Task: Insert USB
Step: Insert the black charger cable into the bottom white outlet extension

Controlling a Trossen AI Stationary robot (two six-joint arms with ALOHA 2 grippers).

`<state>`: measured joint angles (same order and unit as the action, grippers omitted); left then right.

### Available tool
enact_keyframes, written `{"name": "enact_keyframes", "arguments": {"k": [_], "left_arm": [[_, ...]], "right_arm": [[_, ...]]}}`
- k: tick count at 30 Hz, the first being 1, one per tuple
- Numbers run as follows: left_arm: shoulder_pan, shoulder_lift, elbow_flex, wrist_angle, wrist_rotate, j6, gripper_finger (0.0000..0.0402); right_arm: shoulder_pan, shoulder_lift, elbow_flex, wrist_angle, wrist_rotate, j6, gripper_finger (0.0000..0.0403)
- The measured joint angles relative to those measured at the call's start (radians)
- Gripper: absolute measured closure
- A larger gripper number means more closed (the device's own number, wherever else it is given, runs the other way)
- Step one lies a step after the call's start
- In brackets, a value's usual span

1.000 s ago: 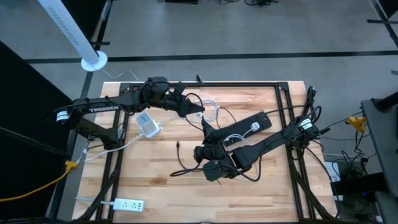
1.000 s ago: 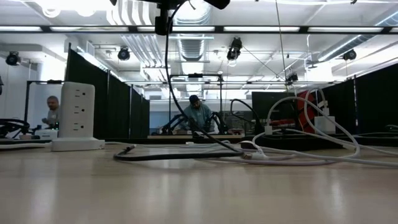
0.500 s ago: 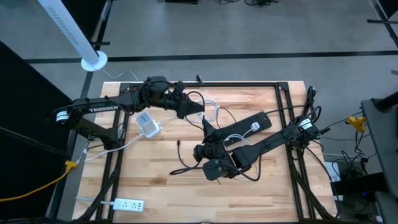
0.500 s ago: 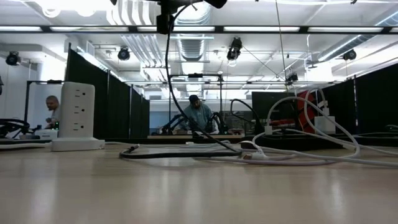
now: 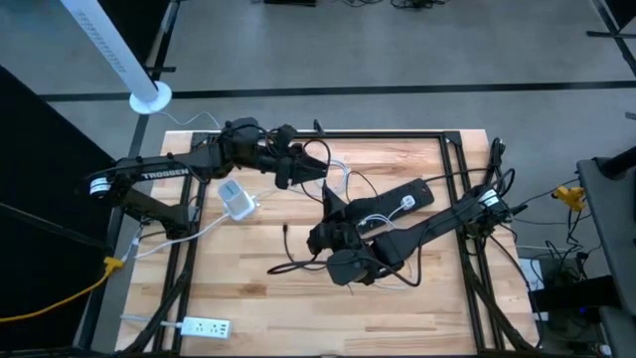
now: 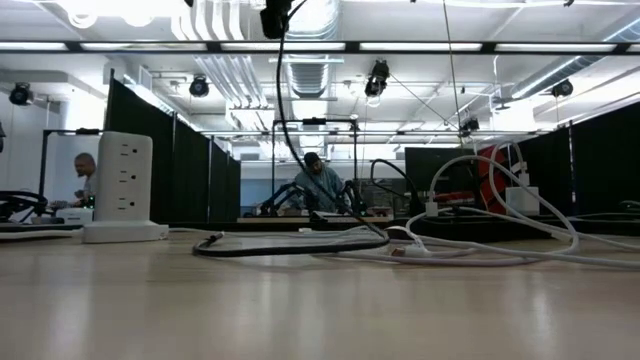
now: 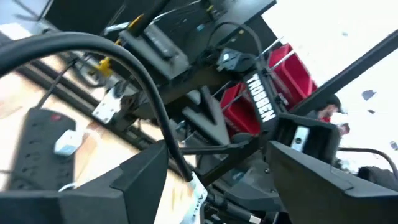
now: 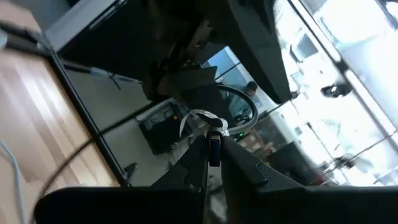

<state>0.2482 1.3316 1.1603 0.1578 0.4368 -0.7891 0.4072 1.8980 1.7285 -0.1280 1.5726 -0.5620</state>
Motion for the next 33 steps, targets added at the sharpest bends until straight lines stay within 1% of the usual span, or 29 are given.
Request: {"name": "enact_keyframes", "arguments": {"k": [3, 5, 9, 13, 14, 17, 21, 24, 26, 29, 33], "left_arm": [[0.005, -0.023, 0.000, 0.010, 0.001, 0.005, 0.0134], [0.014, -0.039, 0.000, 0.001, 0.004, 0.021, 0.0135], [0.037, -0.046, -0.011, -0.014, 0.051, 0.013, 0.0137], [0.039, -0.054, -0.028, -0.018, 0.063, 0.010, 0.0134], [0.039, -0.059, -0.031, -0.017, 0.064, 0.011, 0.0134], [0.041, -0.088, -0.051, 0.018, 0.063, 0.019, 0.0135], [0.042, -0.179, -0.139, 0.176, 0.045, -0.020, 0.0137], [0.041, -0.266, -0.262, 0.360, -0.034, -0.080, 0.0136], [0.041, -0.307, -0.355, 0.505, -0.084, -0.157, 0.0137], [0.042, -0.338, -0.475, 0.664, -0.144, -0.285, 0.0139], [0.020, -0.341, -0.575, 0.787, -0.202, -0.365, 0.0140]], "right_arm": [[0.000, 0.000, 0.040, 0.000, -0.002, 0.037, 0.0387], [0.000, 0.000, 0.073, 0.000, -0.003, 0.027, 0.0387], [-0.002, -0.001, 0.126, -0.001, -0.002, -0.005, 0.0387], [-0.007, -0.001, 0.186, -0.001, -0.014, -0.010, 0.0387], [-0.009, -0.001, 0.203, -0.001, -0.025, -0.002, 0.0387], [-0.015, -0.002, 0.249, -0.001, -0.113, 0.023, 0.0387], [-0.028, -0.005, 0.267, -0.001, -0.187, 0.062, 0.0387], [-0.038, -0.005, 0.269, -0.001, -0.255, 0.081, 0.0387], [-0.048, -0.005, 0.269, 0.019, -0.303, 0.083, 0.0387], [-0.070, -0.003, 0.268, 0.093, -0.386, 0.069, 0.0387], [-0.098, -0.002, 0.268, 0.160, -0.486, 0.002, 0.0387]]}}
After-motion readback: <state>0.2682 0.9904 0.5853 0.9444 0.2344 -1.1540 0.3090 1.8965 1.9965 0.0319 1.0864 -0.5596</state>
